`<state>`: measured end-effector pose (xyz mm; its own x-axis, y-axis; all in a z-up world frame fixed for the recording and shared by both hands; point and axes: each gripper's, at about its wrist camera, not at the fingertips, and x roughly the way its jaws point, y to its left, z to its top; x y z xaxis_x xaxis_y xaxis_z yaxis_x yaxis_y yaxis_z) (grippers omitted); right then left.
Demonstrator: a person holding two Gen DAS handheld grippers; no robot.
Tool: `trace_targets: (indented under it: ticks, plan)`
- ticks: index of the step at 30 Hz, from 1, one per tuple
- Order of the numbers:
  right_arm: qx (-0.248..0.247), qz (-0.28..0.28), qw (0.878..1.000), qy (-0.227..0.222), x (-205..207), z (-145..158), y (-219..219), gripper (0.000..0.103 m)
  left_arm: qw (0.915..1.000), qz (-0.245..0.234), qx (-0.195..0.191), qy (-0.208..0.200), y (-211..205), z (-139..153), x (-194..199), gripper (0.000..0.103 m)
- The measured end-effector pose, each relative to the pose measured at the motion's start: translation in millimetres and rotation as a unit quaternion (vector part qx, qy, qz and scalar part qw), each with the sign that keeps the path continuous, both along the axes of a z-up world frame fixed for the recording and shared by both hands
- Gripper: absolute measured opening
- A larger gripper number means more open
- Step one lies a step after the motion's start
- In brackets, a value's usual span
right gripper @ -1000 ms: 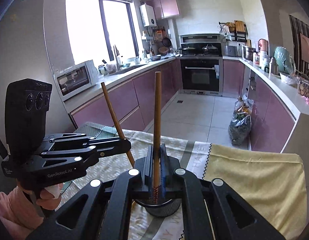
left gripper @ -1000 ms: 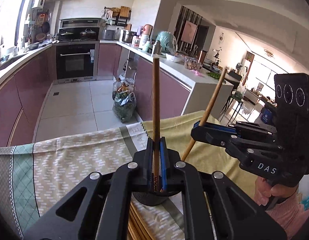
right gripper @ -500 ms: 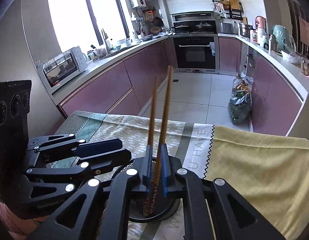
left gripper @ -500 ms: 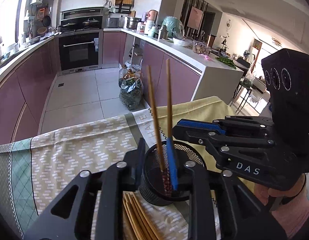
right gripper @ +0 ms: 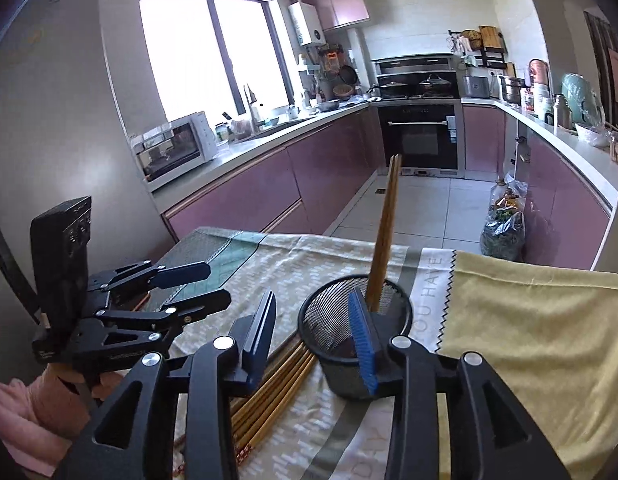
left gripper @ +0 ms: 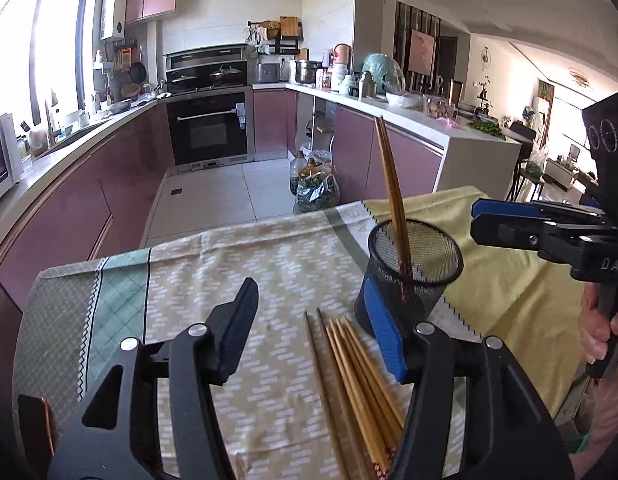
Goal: Organize utensils
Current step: 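Lower both chopsticks into the mesh cup and open both tools, then move both open tools back down to the chopstick pile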
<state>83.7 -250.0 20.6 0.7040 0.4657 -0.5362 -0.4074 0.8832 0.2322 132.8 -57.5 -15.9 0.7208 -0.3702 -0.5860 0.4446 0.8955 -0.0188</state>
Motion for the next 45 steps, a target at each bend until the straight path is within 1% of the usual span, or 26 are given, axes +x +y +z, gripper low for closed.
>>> trace_targets:
  ticks: [3, 7, 11, 14, 16, 22, 24, 30, 33, 37, 38, 41, 43, 45]
  plan:
    - [-0.003, 0.02, 0.999, 0.031, -8.2, -21.0, 13.4, 0.036, 0.9992, -0.012, 0.017, 0.033, 5.0, -28.4, -10.8, 0.056]
    - [-0.01, 0.022, 0.996, 0.088, -6.3, -59.8, 29.2, 0.036, 0.9964, -0.02, 0.035, 0.075, 4.8, -63.9, -16.0, 0.056]
    - [-0.016, 0.018, 0.991, 0.129, -6.5, -90.2, 39.8, 0.036, 0.9943, -0.022, 0.046, 0.093, 7.9, -84.7, -23.0, 0.056]
    - [-0.02, 0.015, 0.989, 0.145, -7.1, -103.5, 44.3, 0.036, 0.9937, -0.023, 0.046, 0.099, 7.4, -91.7, -26.8, 0.056]
    - [-0.021, 0.013, 0.989, 0.148, -7.1, -106.1, 47.7, 0.036, 0.9934, -0.023, 0.048, 0.102, 5.9, -95.0, -28.5, 0.056]
    - [-0.049, 0.009, 0.989, 0.141, -5.2, -106.3, 61.5, 0.036, 0.9923, -0.022, 0.045, 0.113, 5.0, -100.4, -27.4, 0.056]
    - [-0.059, 0.005, 0.988, 0.142, -4.7, -108.5, 62.5, 0.036, 0.9922, -0.017, 0.05, 0.113, 5.3, -102.5, -27.2, 0.056]
    - [-0.067, 0.002, 0.987, 0.143, -2.6, -110.1, 63.8, 0.031, 0.9913, -0.013, 0.039, 0.125, 11.8, -104.3, -24.8, 0.054]
    - [-0.073, 0.001, 0.987, 0.144, -1.9, -110.5, 62.0, 0.027, 0.9908, -0.014, 0.033, 0.13, 13.0, -104.8, -23.8, 0.051]
    - [-0.08, 0.0, 0.986, 0.147, -1.8, -110.1, 61.7, 0.023, 0.9899, -0.018, 0.02, 0.139, 16.7, -104.0, -22.6, 0.04]
    - [-0.083, 0.0, 0.986, 0.148, -2.7, -109.5, 61.0, 0.022, 0.9895, -0.018, 0.015, 0.143, 18.6, -103.5, -21.7, 0.039]
    - [-0.089, -0.001, 0.985, 0.149, -3.0, -109.9, 60.6, 0.021, 0.9875, -0.021, -0.004, 0.156, 23.3, -102.6, -17.6, 0.039]
    - [-0.092, -0.003, 0.985, 0.149, -1.7, -109.9, 61.4, 0.021, 0.9883, -0.017, 0.004, 0.151, 22.7, -102.1, -15.2, 0.039]
    - [-0.093, -0.004, 0.984, 0.149, -0.2, -110.3, 62.3, 0.021, 0.988, -0.018, 0.003, 0.153, 22.2, -102.1, -11.5, 0.039]
